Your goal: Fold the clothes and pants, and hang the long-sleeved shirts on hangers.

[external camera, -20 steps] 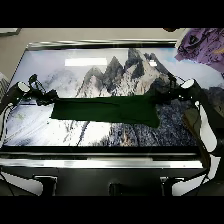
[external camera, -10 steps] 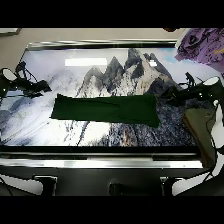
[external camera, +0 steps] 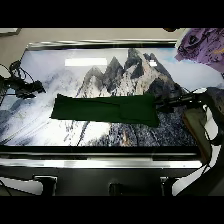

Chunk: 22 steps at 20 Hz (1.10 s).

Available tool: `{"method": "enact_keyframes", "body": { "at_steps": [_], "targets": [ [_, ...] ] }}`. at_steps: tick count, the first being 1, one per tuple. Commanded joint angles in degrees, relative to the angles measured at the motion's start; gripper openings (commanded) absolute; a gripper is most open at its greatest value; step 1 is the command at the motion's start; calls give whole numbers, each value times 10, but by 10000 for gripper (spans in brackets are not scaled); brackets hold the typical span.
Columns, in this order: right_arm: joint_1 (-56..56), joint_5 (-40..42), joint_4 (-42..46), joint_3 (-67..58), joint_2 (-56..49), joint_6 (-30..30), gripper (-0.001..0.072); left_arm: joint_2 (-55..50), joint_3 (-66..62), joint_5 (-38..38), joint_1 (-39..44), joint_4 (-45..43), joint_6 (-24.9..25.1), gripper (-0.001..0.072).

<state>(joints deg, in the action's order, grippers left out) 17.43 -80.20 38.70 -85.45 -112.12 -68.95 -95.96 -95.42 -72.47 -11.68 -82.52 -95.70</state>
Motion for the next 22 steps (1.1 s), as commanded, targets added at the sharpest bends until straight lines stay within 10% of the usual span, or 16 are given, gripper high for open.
{"method": "enact_keyframes", "body": {
  "at_steps": [1, 6, 8, 9, 10, 22],
  "targets": [
    [-37, 13, 2, 1, -10, 8, 556, 1, -1, -4, 0, -5, -4, 630],
    [-61, 24, 14, -2, 6, -5, 25, 0, -1, 0, 0, 26, -4, 608],
    [-61, 35, 56, -18, 44, -52, 23, -1, -1, 20, 6, 75, -4, 520],
    [-61, 30, 86, -33, 64, -79, 23, -3, -1, 31, 15, 101, -3, 188],
    [-61, 14, 119, -53, 84, -108, 23, -7, -1, 44, 27, 125, -2, 26],
    [-62, -169, 302, -243, 180, -254, 24, -169, -28, 201, 347, 391, -4, 15]
  ]
}}
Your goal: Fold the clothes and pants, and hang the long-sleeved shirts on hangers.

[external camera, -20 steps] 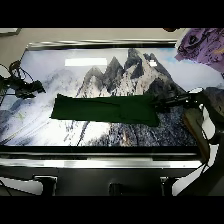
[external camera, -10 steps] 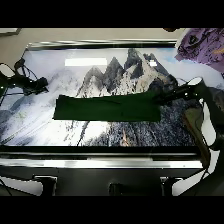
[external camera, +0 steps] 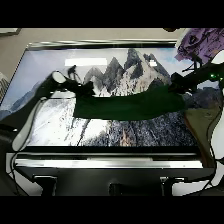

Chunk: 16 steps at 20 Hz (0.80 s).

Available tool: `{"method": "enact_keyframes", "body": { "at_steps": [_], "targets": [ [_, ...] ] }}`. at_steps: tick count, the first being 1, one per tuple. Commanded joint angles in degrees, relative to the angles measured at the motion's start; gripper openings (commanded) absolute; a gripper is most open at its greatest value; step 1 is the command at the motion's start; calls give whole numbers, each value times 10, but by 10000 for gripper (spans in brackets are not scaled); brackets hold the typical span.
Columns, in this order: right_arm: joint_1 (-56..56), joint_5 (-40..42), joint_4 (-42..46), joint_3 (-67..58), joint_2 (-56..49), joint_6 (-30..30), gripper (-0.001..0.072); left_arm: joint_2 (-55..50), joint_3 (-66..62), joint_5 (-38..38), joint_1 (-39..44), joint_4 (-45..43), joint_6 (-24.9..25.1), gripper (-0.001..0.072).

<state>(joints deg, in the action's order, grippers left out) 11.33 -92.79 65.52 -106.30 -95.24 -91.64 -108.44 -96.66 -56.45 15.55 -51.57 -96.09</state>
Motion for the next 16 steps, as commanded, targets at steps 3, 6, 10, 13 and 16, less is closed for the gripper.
{"method": "enact_keyframes", "body": {
  "at_steps": [3, 6, 10, 13, 16],
  "targets": [
    [-1, -58, 37, -57, 22, -40, 24, -100, -65, 54, 143, 130, 0, 15],
    [-1, -70, 37, -71, 31, -47, 24, -158, -129, 62, 192, 179, -20, 15],
    [-1, -82, 37, -73, 45, -51, 24, -230, -214, 76, 242, 226, -63, 15],
    [-1, -85, 37, -74, 49, -53, 24, -243, -215, 94, 261, 253, -66, 15],
    [-1, -85, 37, -74, 50, -53, 24, -237, -215, 78, 250, 252, -64, 15]
  ]
}}
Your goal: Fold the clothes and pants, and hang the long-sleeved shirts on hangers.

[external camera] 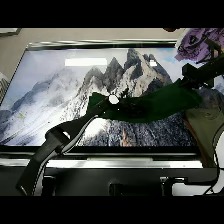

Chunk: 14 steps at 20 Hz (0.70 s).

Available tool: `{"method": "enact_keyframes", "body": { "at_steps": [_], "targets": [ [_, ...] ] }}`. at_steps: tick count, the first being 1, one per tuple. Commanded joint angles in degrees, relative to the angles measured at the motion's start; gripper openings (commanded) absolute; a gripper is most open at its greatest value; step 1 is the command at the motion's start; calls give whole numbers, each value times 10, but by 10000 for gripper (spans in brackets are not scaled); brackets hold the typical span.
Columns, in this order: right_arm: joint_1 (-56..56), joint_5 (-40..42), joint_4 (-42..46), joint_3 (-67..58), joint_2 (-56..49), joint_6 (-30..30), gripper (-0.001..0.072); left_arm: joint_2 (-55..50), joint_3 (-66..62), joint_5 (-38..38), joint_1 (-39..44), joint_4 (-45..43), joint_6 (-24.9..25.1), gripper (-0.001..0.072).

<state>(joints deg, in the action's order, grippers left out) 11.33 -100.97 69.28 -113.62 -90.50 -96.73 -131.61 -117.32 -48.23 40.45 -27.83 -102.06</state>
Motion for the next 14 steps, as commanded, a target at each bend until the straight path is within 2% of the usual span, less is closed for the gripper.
{"method": "enact_keyframes", "body": {
  "at_steps": [1, 3, 5, 9, 14],
  "targets": [
    [-1, -3, -4, -1, 2, -2, 24, -2, -8, -18, -11, 13, -4, 14],
    [-2, -2, -28, -1, 2, -7, 24, 17, -8, -52, -44, -5, -4, 14],
    [-10, 2, -45, -1, 2, -27, 24, 50, -8, -100, -85, -59, -7, 13],
    [-84, 35, -28, -1, 2, -57, 24, 149, -8, -209, -189, -243, -58, 14],
    [-197, 101, -12, -1, -11, -134, 24, 264, -8, -340, -329, -410, -59, 16]
  ]
}}
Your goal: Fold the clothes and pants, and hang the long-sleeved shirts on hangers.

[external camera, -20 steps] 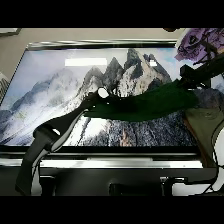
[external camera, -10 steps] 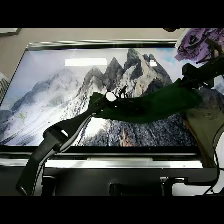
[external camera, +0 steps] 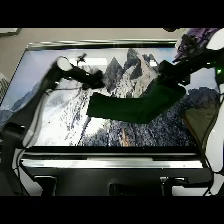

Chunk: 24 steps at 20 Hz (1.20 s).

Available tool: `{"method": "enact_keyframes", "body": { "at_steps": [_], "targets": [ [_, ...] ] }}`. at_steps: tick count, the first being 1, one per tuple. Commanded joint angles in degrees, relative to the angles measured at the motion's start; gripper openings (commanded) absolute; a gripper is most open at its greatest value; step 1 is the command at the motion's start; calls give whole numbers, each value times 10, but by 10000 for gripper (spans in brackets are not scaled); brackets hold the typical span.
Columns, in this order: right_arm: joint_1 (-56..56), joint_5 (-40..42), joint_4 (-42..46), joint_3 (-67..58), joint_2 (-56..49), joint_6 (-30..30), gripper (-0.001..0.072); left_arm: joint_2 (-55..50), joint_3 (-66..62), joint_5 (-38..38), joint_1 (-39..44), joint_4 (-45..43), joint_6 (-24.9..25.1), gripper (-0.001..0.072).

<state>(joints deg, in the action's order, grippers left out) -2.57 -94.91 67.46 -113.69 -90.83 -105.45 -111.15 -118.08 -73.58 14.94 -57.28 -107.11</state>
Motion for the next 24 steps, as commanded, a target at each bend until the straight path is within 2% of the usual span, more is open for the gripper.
{"method": "enact_keyframes", "body": {
  "at_steps": [1, 8, 14, 17, 18, 19, 20, 21, 22, 23, 24],
  "targets": [
    [-79, 53, 5, 0, -12, -59, 24, 75, 0, -106, -101, -134, -2, 16],
    [-197, 171, -20, 0, -75, -119, 23, 115, 7, -156, -231, -148, 14, 16],
    [-224, 284, -61, 0, -136, -120, 24, 115, 9, -155, -246, -150, 32, 17],
    [-238, 345, -103, 0, -161, -90, 34, 115, 22, -156, -245, -150, 32, 17],
    [-245, 362, -114, 0, -166, -86, 118, 115, 27, -156, -245, -150, 32, 17],
    [-250, 371, -119, 0, -167, -79, 238, 115, 30, -156, -245, -150, 31, 17],
    [-254, 378, -124, 0, -167, -61, 255, 115, 32, -156, -245, -150, 31, 17],
    [-256, 382, -139, -1, -164, -43, 349, 115, 33, -156, -245, -150, 31, 17],
    [-256, 383, -159, -1, -161, -25, 476, 115, 34, -156, -245, -150, 31, 17],
    [-254, 384, -176, -1, -155, -7, 508, 115, 34, -156, -245, -150, 31, 17],
    [-248, 385, -177, -1, -145, -6, 508, 115, 34, -156, -245, -150, 30, 17]
  ]
}}
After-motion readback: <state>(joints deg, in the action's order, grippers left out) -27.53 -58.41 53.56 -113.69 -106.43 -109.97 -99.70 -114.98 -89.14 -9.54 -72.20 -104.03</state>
